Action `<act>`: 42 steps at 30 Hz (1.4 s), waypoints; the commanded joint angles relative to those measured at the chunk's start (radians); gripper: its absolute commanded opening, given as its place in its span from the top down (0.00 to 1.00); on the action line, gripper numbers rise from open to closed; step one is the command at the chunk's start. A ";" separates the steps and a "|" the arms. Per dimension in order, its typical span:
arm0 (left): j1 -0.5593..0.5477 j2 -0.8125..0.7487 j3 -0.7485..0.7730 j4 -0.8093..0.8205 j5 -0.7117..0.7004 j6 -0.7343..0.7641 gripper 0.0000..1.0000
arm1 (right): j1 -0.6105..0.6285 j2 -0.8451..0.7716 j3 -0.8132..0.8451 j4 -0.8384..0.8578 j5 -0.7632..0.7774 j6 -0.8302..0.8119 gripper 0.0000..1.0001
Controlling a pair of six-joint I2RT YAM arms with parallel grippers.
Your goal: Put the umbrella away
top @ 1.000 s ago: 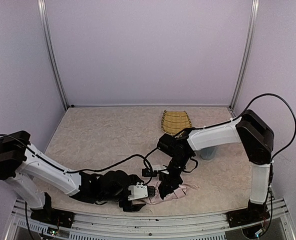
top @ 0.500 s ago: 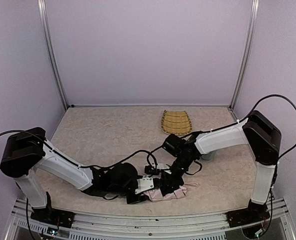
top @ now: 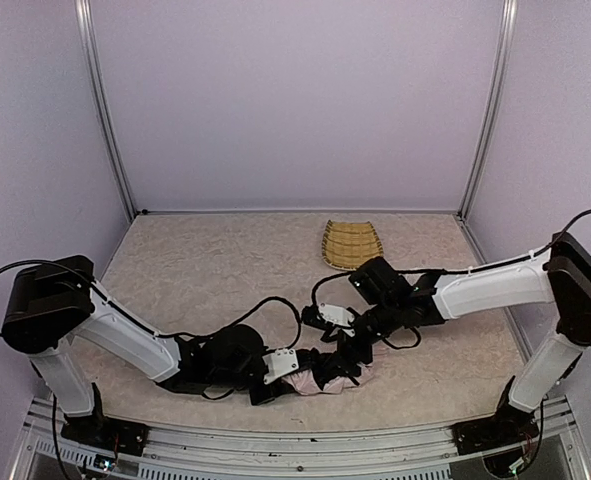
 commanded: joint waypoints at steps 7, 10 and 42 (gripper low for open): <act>0.023 0.003 -0.031 -0.062 0.012 -0.013 0.66 | 0.079 -0.378 -0.177 0.194 0.217 0.369 0.19; 0.026 0.010 -0.032 -0.061 0.020 -0.019 0.66 | 0.087 -0.452 -0.259 0.317 0.176 0.580 0.52; 0.036 0.031 -0.021 -0.070 0.037 -0.026 0.64 | 0.178 -0.193 -0.264 0.543 0.168 0.956 1.00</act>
